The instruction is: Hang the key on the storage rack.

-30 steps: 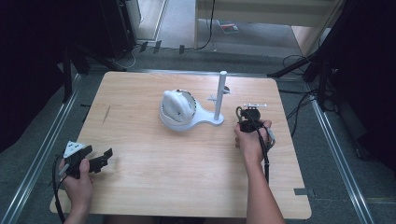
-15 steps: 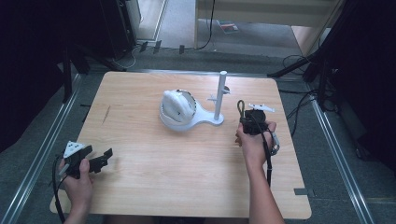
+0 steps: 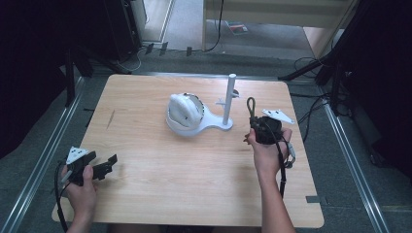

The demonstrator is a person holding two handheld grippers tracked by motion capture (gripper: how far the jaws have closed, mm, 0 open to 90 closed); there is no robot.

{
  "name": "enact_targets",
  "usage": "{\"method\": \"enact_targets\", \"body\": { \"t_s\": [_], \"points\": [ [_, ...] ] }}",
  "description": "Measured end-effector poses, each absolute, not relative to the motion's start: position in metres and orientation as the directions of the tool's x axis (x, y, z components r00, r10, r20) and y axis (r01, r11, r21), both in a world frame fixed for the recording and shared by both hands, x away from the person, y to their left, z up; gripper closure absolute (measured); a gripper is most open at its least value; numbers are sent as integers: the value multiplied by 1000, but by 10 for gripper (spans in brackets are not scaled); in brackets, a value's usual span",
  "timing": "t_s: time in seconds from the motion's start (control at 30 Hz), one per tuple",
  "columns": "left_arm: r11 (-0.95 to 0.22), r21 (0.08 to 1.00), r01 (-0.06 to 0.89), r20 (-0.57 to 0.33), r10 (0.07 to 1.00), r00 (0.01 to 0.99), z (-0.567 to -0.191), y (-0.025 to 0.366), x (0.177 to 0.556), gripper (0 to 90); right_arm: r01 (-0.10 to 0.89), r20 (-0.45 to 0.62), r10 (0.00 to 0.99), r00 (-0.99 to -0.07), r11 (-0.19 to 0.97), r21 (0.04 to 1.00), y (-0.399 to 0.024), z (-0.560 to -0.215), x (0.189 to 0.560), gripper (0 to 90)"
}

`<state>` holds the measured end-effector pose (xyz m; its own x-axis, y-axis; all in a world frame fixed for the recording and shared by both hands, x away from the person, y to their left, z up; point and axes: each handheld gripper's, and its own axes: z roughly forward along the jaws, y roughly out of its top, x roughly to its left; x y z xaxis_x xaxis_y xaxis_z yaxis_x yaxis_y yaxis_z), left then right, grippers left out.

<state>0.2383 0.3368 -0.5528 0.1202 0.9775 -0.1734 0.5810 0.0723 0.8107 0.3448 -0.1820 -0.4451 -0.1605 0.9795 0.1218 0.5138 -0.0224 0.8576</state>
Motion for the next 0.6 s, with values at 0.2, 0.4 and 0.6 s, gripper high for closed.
{"method": "enact_targets", "body": {
  "t_s": [0.2,0.4,0.6],
  "points": [
    [71,811,581,-172,978,121,-553,337,238,143,482,130,974,-187,-24,876,-179,-433,333,821],
    [69,812,579,-170,978,122,-553,337,238,143,454,148,966,-213,-36,890,-178,-420,320,821],
    [70,812,580,-170,978,120,-553,336,238,143,436,155,959,-239,-37,899,-177,-408,308,820]
  ]
}}
